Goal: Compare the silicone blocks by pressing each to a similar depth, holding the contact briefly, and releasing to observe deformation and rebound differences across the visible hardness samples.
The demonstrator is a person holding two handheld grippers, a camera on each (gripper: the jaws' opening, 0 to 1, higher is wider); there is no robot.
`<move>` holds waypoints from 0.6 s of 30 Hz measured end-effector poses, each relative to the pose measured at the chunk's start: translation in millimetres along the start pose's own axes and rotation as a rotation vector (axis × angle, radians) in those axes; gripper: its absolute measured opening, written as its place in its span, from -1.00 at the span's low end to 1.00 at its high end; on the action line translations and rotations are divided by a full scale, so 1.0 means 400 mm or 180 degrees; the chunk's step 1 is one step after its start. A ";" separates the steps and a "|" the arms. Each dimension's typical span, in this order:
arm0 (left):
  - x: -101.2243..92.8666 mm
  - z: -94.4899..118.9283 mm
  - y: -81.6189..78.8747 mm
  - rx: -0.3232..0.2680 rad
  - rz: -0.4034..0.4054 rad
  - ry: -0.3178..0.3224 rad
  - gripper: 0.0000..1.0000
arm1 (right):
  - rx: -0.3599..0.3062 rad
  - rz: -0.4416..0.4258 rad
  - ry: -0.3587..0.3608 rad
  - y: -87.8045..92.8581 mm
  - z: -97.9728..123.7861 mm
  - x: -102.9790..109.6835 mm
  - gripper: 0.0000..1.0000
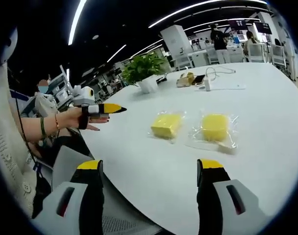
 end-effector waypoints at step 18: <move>0.131 -0.205 -0.030 0.0071 0.0619 0.0188 0.22 | 0.0159 -0.0165 0.0072 0.016 -0.030 -0.047 0.45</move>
Point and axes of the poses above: the point that each gripper's makers call its tool centre point, and the gripper's own axes: z roughly backward along the fingers, x roughly to its left, y roughly out of its underside, the point moved 2 cm from there along z, roughly backward along the fingers, and after that the axes turned 13 degrees about x, right-handed, at the moved point
